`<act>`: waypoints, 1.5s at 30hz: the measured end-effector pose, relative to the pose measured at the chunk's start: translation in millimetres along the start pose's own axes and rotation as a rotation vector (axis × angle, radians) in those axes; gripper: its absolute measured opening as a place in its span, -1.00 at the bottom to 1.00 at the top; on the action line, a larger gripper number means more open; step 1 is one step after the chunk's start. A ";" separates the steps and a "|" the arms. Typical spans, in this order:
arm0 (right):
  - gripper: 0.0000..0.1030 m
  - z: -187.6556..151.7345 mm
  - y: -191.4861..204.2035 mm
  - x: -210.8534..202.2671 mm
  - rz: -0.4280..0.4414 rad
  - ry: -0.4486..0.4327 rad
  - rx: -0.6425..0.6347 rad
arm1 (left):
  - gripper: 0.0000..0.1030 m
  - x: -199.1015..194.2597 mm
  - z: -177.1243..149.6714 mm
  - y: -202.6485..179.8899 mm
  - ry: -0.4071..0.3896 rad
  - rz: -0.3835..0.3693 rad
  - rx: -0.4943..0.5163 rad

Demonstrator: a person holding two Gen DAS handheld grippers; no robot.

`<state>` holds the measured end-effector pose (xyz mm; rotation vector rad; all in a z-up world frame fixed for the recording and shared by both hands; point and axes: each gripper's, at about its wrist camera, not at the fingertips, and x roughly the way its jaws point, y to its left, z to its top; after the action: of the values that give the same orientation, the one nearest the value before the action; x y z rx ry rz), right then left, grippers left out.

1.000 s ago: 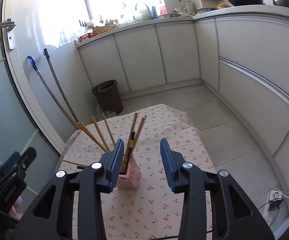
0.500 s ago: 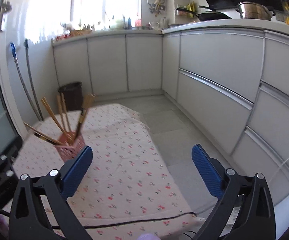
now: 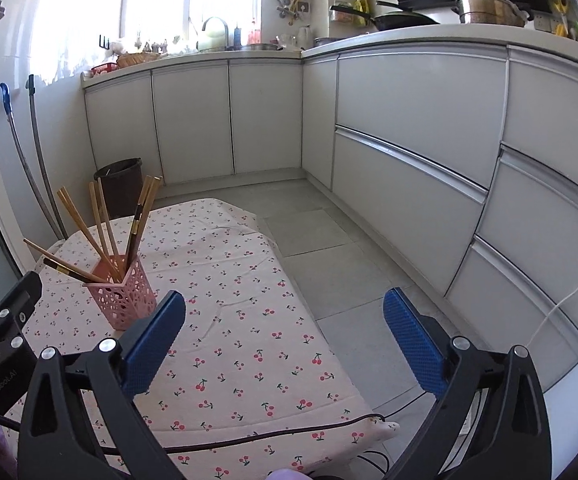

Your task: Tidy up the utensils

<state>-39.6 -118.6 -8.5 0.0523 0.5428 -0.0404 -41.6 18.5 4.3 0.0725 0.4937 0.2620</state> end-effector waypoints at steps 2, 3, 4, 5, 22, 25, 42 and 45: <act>0.87 -0.6 0.5 0.0 0.000 -0.001 0.001 | 0.86 2.2 -0.6 1.4 0.014 -0.012 -0.011; 0.87 -0.7 0.7 0.3 0.000 0.000 0.000 | 0.86 2.9 -1.2 1.6 0.018 -0.014 -0.015; 0.87 -1.2 0.1 0.2 0.002 0.000 0.002 | 0.86 3.6 -1.5 2.0 0.022 -0.013 -0.018; 0.87 -1.2 -0.4 0.3 0.004 0.001 0.005 | 0.86 4.0 -1.8 2.3 0.023 -0.013 -0.019; 0.87 -2.2 -3.1 3.1 0.016 0.015 0.022 | 0.86 9.4 -3.9 3.4 0.047 -0.021 -0.027; 0.87 -2.8 -2.9 3.3 0.017 0.016 0.024 | 0.86 10.9 -4.7 3.9 0.053 -0.022 -0.026; 0.87 -4.0 -1.4 4.1 0.016 0.021 0.028 | 0.86 15.8 -7.1 4.7 0.065 -0.020 -0.024; 0.87 -4.3 -1.4 4.8 0.017 0.025 0.029 | 0.86 15.9 -7.0 4.7 0.065 -0.020 -0.024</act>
<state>-37.8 -119.9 -14.7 0.0854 0.5667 -0.0309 -32.6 27.3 -8.5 0.0359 0.5555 0.2507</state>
